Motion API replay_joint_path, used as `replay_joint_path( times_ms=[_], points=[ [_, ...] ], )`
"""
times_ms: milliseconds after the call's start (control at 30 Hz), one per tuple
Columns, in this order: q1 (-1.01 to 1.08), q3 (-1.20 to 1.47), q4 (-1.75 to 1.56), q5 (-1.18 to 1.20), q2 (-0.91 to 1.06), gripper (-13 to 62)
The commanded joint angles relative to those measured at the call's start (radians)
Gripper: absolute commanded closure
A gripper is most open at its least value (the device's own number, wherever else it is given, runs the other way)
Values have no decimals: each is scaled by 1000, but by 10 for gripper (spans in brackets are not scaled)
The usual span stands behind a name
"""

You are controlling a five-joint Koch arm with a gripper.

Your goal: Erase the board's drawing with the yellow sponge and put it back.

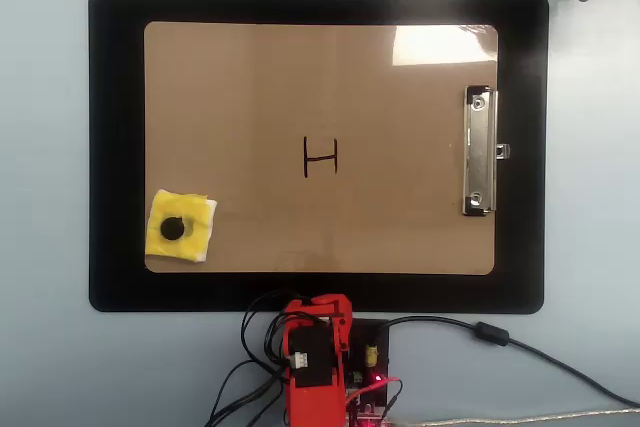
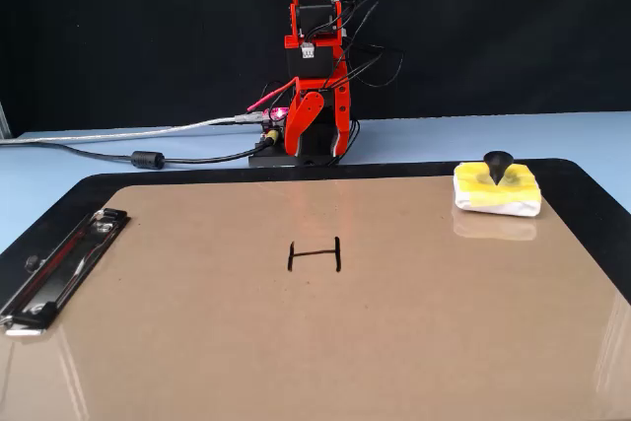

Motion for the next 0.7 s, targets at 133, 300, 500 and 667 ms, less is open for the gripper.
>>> replay_joint_path(
  times_ms=[133, 300, 500, 667],
  points=[
    [-8, 15, 94, -20, 49, 152],
    [-9, 11, 94, -21, 49, 149],
    [-15, -221, 97, -18, 48, 157],
    [-295, -503, -34, -29, 8, 160]
  ],
)
